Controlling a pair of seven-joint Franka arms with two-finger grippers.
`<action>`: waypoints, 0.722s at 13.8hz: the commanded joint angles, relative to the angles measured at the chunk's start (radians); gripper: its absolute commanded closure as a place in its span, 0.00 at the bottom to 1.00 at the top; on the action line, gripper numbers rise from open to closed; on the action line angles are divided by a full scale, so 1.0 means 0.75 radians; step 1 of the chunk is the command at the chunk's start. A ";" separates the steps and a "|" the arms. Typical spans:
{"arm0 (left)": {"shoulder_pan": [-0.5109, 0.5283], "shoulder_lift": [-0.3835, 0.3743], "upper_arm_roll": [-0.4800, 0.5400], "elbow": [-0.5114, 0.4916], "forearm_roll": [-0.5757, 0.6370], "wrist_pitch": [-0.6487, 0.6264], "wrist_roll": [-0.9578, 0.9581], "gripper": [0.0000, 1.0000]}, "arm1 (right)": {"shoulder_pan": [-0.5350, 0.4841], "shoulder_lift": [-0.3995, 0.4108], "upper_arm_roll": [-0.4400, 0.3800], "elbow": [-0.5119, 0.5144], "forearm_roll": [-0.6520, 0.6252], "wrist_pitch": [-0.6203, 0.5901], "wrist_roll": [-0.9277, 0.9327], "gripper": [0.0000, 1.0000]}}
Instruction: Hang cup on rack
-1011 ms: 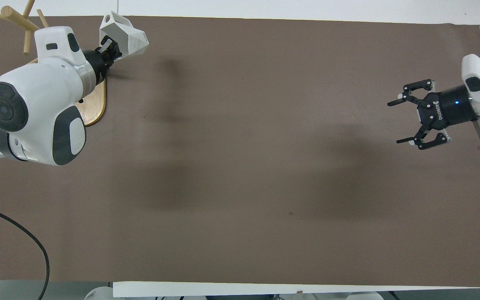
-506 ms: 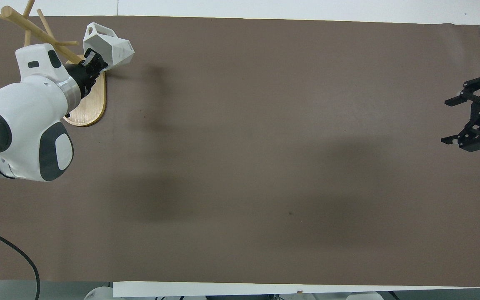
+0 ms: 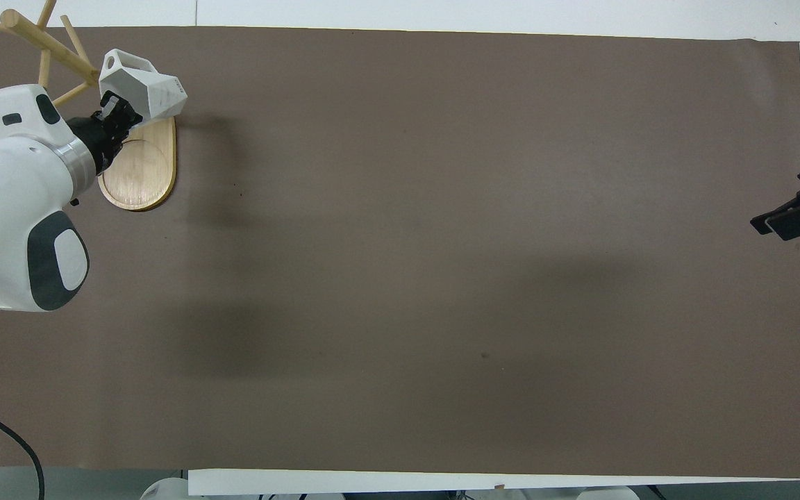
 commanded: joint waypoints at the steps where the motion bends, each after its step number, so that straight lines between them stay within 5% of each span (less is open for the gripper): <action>1: 0.043 -0.015 -0.014 -0.022 0.028 0.009 0.036 1.00 | 0.038 -0.008 0.012 0.143 -0.063 -0.151 0.392 0.00; 5: 0.092 0.028 -0.014 -0.011 0.028 0.009 0.079 0.95 | 0.059 -0.020 0.008 0.153 -0.102 -0.202 0.598 0.00; 10: 0.098 0.033 -0.012 0.007 0.028 -0.025 0.083 0.33 | 0.065 -0.020 0.008 0.147 -0.092 -0.200 0.692 0.00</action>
